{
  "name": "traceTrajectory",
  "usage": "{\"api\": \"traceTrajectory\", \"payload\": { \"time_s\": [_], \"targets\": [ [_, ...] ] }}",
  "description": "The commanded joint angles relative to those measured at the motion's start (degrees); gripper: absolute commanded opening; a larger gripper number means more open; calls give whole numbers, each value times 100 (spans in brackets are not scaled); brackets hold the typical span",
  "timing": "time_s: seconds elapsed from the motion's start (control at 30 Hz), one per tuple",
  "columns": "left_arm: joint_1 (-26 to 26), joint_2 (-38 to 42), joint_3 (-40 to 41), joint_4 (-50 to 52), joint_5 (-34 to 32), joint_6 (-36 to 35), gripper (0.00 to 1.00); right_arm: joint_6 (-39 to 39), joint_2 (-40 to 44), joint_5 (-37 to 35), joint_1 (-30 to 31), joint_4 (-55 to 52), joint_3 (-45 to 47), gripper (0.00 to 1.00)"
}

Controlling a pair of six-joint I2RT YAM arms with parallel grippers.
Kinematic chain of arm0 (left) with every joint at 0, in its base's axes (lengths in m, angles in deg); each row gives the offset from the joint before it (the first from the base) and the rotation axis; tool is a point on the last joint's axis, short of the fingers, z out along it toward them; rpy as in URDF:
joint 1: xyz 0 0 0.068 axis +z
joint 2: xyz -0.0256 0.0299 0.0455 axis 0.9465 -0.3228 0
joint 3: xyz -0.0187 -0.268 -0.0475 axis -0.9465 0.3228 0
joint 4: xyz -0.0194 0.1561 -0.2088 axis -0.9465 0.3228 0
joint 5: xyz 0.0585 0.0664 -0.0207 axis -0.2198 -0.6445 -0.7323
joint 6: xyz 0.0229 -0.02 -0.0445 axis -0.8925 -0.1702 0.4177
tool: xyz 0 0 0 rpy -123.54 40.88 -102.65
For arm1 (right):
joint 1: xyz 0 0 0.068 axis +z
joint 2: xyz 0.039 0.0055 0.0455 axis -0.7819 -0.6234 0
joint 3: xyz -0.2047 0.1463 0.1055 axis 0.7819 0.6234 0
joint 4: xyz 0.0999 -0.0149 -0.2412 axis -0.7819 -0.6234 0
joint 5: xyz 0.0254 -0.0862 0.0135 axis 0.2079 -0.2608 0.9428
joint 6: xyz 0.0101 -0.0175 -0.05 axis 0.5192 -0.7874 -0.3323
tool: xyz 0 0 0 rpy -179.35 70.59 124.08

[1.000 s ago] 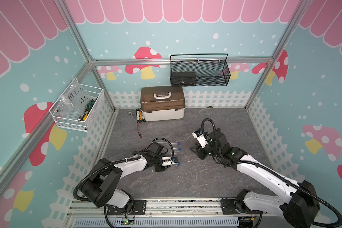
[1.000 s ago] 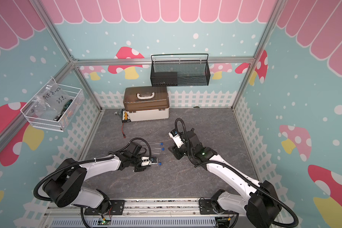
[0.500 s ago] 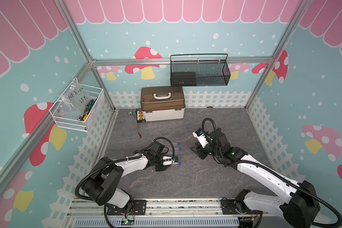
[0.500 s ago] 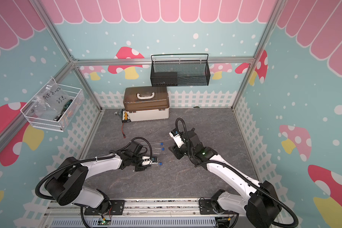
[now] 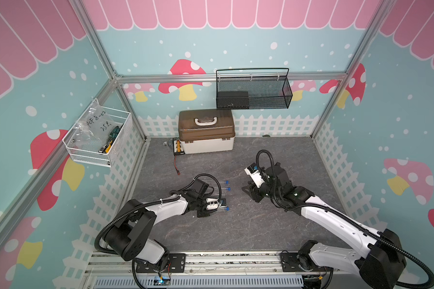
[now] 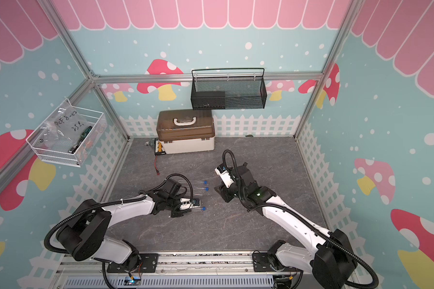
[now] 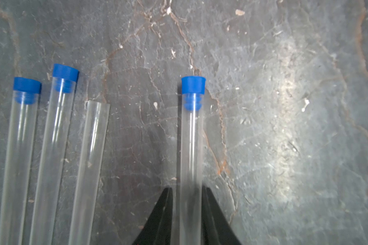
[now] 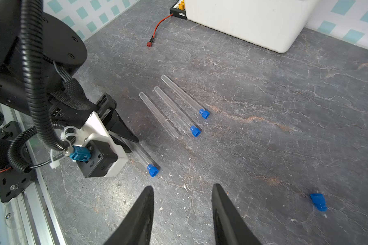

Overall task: Insert stoppers into test tubes
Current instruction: Place the test tube at the center of the board, then pick up the test tube at the center of the board.

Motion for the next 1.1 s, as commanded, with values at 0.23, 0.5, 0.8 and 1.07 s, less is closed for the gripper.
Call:
{"api": "traceTrajectory", "payload": {
  "time_s": [0.23, 0.5, 0.8, 1.07],
  "targets": [
    [190, 1723, 672, -1538, 860, 618, 31, -1086, -529, 291, -25, 34, -383, 43],
    [1217, 2539, 1110, -4158, -434, 3753, 34, -3010, -1501, 792, 31, 132, -784, 43],
    [2226, 2962, 1271, -4606, -1472, 6001, 36, -3687, -2949, 879, 249, -145, -1701, 42],
    [2441, 3041, 1511, -4731, -1657, 6457, 36, -3733, -3968, 730, 533, -377, -2383, 39]
  ]
}}
